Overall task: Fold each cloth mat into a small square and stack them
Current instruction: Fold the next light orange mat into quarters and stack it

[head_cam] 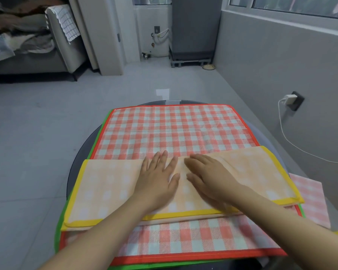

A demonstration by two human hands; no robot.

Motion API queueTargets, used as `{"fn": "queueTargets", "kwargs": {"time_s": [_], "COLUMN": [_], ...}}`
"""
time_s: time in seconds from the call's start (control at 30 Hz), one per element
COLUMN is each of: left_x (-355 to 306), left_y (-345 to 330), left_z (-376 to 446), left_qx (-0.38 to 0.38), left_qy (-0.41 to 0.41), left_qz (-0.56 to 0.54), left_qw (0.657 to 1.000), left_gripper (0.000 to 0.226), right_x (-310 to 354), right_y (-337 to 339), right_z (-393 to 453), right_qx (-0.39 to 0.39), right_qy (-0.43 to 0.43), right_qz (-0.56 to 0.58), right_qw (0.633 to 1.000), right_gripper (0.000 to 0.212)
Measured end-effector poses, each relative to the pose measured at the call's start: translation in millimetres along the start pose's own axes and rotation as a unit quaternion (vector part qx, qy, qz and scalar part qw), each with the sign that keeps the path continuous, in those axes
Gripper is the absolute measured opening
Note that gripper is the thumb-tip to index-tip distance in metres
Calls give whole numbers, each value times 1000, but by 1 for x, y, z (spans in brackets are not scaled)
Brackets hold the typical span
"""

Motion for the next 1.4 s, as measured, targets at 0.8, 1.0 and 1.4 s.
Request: {"fn": "queueTargets", "kwargs": {"time_s": [0.8,1.0,1.4], "left_x": [0,-2,53], "left_y": [0,1,14], "left_z": [-2,2,-25], "left_qx": [-3,7,-4], "left_qy": [-2,0,27], "left_qz": [-2,-6,-20], "left_qw": [1000,1000,999], "left_gripper": [57,55,55], "right_x": [-92,-21,10], "right_y": [2,0,-19], "right_z": [-13,7,15], "right_qx": [51,24,36], "right_qy": [-175,-45,-11], "right_qz": [-55,23,-36], "right_qw": [982,998,999], "right_gripper": [64,56,75]}}
Point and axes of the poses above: each hand's wrist, its own z-axis towards the middle knuckle, its own y-axis out of the back of the hand, x = y × z, the point moved 1 cm from there along z, towards the middle knuckle, and after that the axes turned 7 degrees about -z, right-handed, at the moved point
